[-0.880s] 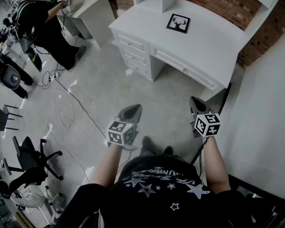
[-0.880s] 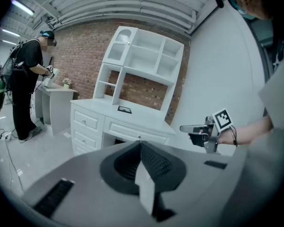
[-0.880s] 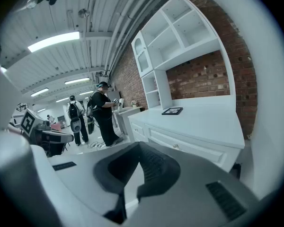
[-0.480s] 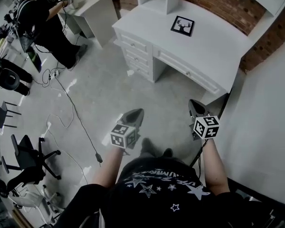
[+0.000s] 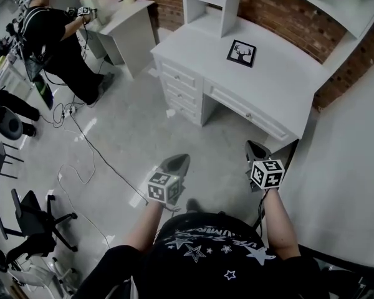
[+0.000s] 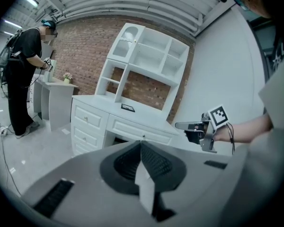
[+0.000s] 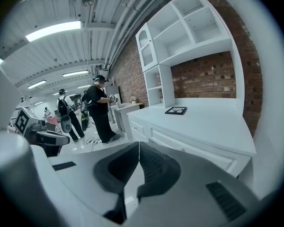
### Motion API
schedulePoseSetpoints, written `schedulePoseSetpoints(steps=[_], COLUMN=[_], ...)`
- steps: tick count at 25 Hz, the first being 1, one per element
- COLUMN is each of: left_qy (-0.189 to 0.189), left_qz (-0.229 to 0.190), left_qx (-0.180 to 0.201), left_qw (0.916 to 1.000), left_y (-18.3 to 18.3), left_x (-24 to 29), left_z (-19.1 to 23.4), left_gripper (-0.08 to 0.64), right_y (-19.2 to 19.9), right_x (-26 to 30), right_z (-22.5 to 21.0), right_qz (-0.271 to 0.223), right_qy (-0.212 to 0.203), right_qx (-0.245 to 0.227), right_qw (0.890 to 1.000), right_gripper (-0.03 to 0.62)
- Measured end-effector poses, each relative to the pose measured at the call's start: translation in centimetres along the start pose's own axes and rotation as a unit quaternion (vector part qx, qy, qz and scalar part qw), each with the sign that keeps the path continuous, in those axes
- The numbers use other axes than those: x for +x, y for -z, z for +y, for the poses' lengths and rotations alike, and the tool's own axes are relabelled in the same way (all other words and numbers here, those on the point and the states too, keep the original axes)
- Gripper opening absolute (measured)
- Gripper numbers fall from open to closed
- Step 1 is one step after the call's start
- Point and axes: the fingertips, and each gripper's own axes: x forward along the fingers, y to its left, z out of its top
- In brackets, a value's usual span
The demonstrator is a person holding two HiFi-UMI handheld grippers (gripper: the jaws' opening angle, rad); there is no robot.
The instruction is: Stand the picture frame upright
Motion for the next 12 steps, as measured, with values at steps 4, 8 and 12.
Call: schedulePoseSetpoints(steps=[4, 8, 12], left_qy=[0.012, 0.015, 0.013], left_qz=[-0.002, 0.006, 0.015], left_qx=[0.000, -0.003, -0.009], left_qw=[0.9999, 0.9999, 0.9998], left_y=[-0.4, -0.1, 0.6], left_x=[0.2, 0.5, 0.9], left_z=[1.2, 2.9, 4.0], left_gripper=[0.018, 0.018, 0.018], right_y=[0.3, 0.8, 1.5], right_x=[1.0, 1.8, 2.3], right_z=[0.2, 0.4, 0.0], right_qz=[0.002, 0.009, 0.021], right_qy=[0.013, 0.024, 0.029], right_qx=[0.025, 0.030, 0.044], right_qw=[1.000, 0.999, 0.998], right_gripper=[0.015, 0.015, 0.015])
